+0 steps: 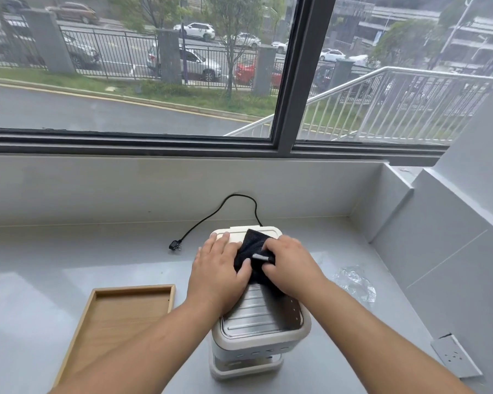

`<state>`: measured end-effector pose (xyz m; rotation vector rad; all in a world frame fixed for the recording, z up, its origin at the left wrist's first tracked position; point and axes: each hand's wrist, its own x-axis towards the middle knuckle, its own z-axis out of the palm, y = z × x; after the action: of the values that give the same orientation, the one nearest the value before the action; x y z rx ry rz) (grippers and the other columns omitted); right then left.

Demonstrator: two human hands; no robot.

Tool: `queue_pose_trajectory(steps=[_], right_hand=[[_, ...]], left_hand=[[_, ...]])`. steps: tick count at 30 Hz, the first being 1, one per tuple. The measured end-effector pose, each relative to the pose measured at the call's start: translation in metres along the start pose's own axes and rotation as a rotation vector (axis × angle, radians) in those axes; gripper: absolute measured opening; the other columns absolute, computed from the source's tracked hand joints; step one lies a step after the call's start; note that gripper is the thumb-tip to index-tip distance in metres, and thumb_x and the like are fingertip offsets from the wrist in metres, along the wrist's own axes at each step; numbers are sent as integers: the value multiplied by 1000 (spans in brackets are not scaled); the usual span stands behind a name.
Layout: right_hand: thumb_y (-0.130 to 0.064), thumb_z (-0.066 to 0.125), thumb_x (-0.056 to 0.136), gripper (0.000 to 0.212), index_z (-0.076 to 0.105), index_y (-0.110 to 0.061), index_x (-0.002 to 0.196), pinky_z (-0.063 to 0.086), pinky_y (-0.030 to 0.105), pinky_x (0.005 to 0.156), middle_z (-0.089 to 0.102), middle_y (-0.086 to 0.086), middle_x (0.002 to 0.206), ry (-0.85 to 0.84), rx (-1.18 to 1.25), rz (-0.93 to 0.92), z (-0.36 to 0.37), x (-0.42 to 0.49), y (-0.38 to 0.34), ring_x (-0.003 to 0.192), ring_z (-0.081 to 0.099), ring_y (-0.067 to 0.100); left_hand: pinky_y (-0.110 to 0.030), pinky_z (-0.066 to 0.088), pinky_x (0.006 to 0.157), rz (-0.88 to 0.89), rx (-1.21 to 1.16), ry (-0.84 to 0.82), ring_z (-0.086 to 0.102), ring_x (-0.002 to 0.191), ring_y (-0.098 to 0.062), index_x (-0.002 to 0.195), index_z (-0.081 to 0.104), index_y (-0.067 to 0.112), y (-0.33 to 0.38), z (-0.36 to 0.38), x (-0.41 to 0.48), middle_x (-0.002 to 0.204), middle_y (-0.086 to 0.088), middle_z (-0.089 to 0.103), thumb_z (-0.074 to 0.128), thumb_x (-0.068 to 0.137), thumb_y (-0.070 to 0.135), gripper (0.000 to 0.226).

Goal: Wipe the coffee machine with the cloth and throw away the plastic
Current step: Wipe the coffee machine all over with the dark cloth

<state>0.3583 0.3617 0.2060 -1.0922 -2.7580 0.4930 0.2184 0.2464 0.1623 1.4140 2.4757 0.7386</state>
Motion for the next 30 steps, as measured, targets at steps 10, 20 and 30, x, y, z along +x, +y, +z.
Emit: queue_pose_trajectory(steps=[10,20,30], right_hand=[[-21,56,90,29,62,-20,118,47,41,94,55,8,111,28,4,-19,11,56,-17,109,49,31],[-20,54,92,8,62,-19,94,46,40,80,57,5,90,-12,58,-297,27,39,-47,89,51,28],[-24,56,80,29,67,-24,106,53,40,76,70,-1,98,-126,144,-236,10,-42,-54,90,62,22]], left_hand=[[-37,11,130,-5,-75,49,11,159,-14,164,29,27,4,-4,-2,172,8,23,42,106,35,59],[-40,21,127,-52,-273,221,27,155,-14,156,46,23,5,-11,-11,167,1,38,19,95,59,76],[-43,32,119,98,-235,71,44,142,-20,131,67,23,4,-19,-15,133,7,66,25,88,59,70]])
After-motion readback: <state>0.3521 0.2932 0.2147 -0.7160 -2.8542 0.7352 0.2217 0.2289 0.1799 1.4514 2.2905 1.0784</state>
